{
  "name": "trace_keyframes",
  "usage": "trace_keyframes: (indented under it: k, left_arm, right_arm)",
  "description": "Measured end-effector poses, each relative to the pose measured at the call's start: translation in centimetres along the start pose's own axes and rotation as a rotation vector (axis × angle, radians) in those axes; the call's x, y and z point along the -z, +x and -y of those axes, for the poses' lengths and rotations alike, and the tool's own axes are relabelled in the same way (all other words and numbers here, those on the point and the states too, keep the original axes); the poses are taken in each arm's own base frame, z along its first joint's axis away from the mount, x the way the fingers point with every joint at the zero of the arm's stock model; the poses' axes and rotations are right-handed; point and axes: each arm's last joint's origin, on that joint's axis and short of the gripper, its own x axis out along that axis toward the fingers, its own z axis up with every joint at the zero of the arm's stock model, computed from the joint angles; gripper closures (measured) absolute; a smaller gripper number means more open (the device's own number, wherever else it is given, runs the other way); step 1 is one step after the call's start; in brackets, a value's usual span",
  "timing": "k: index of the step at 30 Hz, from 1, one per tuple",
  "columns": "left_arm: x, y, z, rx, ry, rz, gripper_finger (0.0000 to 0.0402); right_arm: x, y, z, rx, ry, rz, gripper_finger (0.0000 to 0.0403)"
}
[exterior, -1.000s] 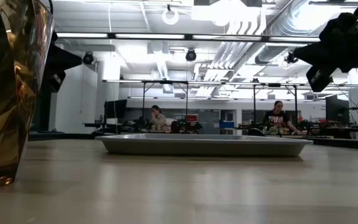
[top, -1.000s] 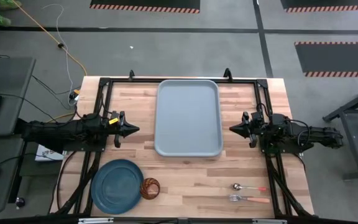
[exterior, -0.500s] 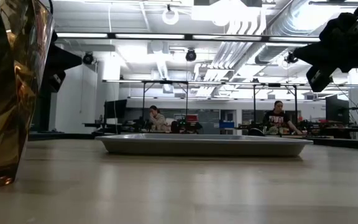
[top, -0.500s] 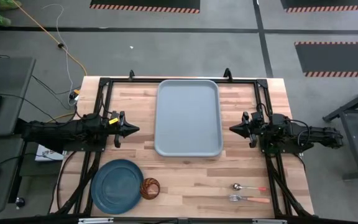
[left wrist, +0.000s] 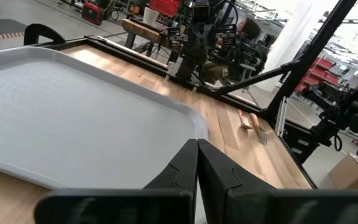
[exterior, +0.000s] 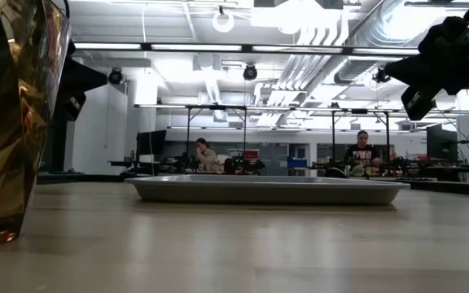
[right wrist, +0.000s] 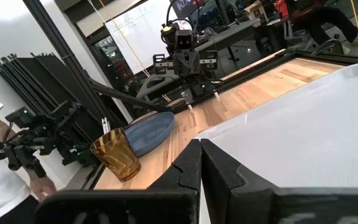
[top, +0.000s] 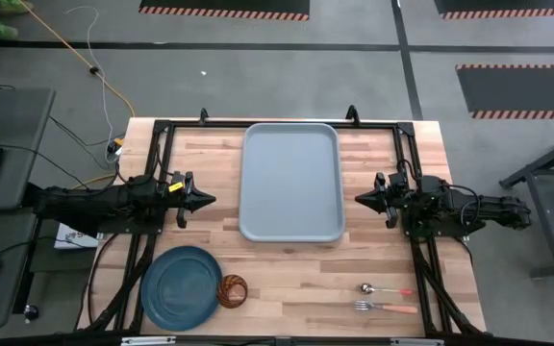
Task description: Pick and place plate/cup/fork/spoon on tray
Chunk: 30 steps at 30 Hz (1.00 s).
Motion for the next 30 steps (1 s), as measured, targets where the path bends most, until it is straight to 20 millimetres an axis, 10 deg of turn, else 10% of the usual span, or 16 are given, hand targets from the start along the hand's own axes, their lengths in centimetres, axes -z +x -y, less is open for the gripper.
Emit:
trace_keyframes:
  k: [30]
  left_arm:
    - [-0.01,0.00,0.00,0.000,0.000,0.000,0.0401]
  right_arm:
    - [-0.43,-0.01,-0.02,0.033,0.046,0.063,0.0402]
